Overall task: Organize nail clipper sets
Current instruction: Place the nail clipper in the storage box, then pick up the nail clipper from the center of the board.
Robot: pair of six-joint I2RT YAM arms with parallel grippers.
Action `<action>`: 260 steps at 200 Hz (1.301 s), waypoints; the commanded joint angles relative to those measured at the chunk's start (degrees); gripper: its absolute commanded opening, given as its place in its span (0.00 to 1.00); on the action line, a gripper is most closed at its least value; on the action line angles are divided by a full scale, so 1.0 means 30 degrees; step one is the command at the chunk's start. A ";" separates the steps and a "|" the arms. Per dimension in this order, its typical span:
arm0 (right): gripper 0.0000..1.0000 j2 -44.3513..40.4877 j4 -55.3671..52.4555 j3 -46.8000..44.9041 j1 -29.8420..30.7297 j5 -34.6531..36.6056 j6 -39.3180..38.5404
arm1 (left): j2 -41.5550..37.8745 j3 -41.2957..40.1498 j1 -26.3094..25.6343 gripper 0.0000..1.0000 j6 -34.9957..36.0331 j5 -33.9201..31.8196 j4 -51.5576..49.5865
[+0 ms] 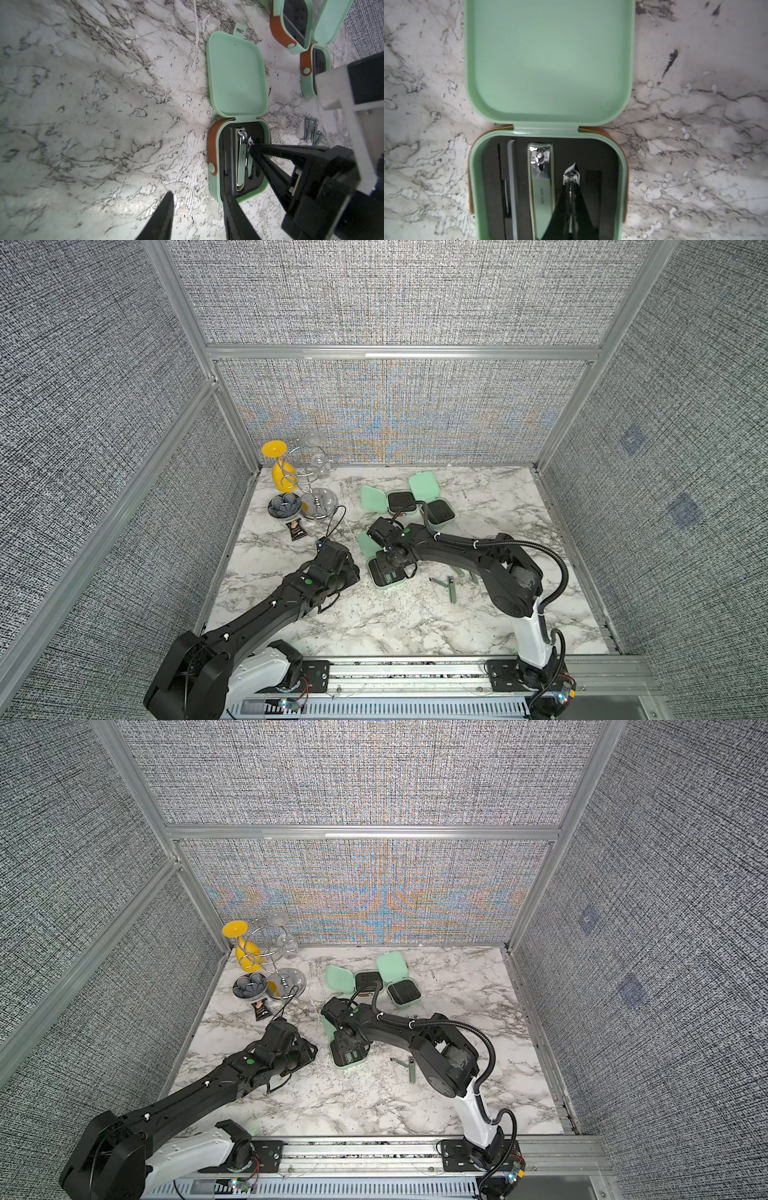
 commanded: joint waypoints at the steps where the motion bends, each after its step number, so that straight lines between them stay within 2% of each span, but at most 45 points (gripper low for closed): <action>1: 0.14 -0.0115 -0.0940 0.0520 -0.0070 0.0143 -0.0425 | 0.0064 0.0270 0.0035 0.49 0.0485 0.0060 -0.0204; 27: 0.22 -0.1041 -0.1477 0.1557 -0.0317 0.0707 -0.0959 | 0.0181 0.0504 0.0033 0.60 0.0765 0.0263 -0.0383; 45: 0.24 -0.1767 -0.1878 0.1953 -0.0523 0.1078 -0.1254 | 0.0209 0.0526 0.0028 0.63 0.0815 0.0397 -0.0392; 84: 0.26 -0.3762 -0.2028 0.0357 -0.2006 0.1576 -0.1780 | 0.0562 0.0541 0.0024 0.61 0.0820 0.0673 -0.0250; 123: 0.28 -0.5413 -0.1216 -0.2330 -0.5165 0.0435 -0.2538 | 0.1488 0.0823 -0.0017 0.58 0.0778 0.1116 0.0093; 176: 0.31 -0.4842 -0.0125 -0.3758 -0.7800 -0.0255 -0.3675 | 0.1906 0.1054 -0.0031 0.55 0.0585 0.1205 0.0211; 211: 0.31 -0.5250 0.0224 -0.5184 -0.8423 -0.0320 -0.3374 | 0.1932 0.1072 -0.0029 0.55 0.0497 0.1175 0.0098; 260: 0.32 -0.8813 0.0483 -0.9498 -0.8408 -0.0103 -0.1625 | 0.1895 0.1100 -0.0010 0.54 0.0526 0.1146 0.0112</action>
